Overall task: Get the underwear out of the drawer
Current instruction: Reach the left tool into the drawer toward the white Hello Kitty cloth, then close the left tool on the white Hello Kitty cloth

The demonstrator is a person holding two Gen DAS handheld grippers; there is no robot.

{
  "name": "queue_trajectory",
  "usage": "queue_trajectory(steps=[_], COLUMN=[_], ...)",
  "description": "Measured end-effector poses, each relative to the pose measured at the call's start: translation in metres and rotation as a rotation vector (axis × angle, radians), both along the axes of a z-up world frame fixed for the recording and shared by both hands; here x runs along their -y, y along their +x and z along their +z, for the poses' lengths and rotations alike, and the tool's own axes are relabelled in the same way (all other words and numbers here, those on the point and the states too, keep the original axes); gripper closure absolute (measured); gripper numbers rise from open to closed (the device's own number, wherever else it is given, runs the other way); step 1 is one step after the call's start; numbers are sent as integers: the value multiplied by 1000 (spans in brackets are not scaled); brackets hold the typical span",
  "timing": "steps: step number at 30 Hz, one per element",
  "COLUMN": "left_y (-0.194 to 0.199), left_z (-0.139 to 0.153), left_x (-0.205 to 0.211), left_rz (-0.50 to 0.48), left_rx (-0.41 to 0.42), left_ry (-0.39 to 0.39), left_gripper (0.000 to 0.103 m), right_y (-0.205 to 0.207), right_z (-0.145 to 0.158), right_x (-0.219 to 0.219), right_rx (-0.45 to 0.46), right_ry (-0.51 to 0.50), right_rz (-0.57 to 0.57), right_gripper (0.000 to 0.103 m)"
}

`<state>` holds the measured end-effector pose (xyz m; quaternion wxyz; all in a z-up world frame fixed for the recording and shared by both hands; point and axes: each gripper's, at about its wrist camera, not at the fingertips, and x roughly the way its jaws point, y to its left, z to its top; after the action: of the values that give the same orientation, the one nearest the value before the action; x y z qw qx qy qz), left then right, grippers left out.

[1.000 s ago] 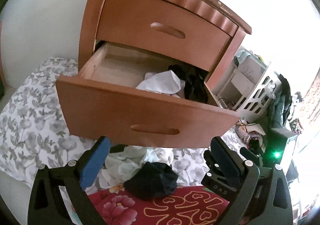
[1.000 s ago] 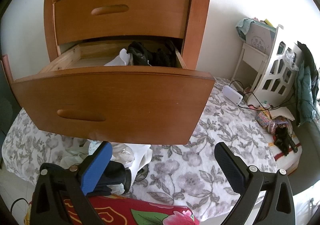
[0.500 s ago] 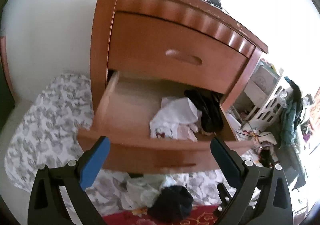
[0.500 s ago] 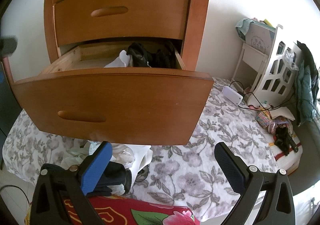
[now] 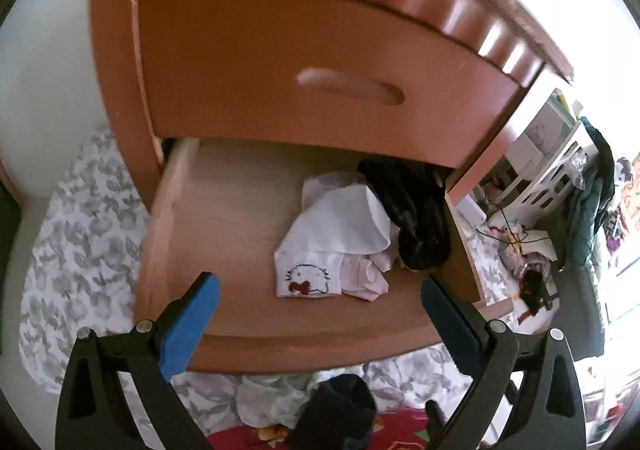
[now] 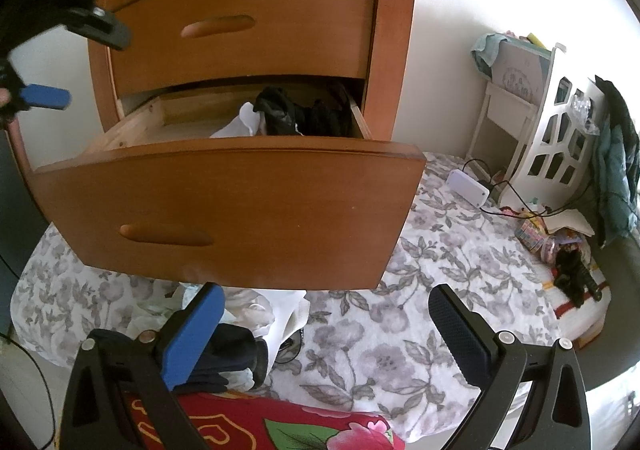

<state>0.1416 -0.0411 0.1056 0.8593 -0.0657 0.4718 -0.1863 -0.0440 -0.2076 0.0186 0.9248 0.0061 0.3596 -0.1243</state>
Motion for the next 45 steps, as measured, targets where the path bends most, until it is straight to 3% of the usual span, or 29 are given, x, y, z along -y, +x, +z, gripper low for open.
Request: queue_trajectory(steps=[4, 8, 13, 29, 42, 45], left_y=[27, 45, 65, 106, 126, 129], left_z=[-17, -26, -40, -83, -107, -110], left_x=[6, 19, 30, 55, 76, 79], left_rz=[36, 58, 90, 123, 110, 109], left_rx=[-137, -157, -215, -335, -384, -391], left_ry=[-37, 52, 74, 127, 157, 156], left_gripper=[3, 3, 3, 21, 28, 35], right_y=[0, -1, 0, 2, 4, 4], right_z=[0, -1, -2, -5, -7, -7], right_x=[4, 8, 10, 15, 18, 19], right_rx=[0, 2, -5, -14, -24, -26], right_ry=[26, 50, 67, 105, 135, 140], right_rz=[3, 4, 6, 14, 20, 22], right_gripper=[0, 0, 0, 0, 0, 0])
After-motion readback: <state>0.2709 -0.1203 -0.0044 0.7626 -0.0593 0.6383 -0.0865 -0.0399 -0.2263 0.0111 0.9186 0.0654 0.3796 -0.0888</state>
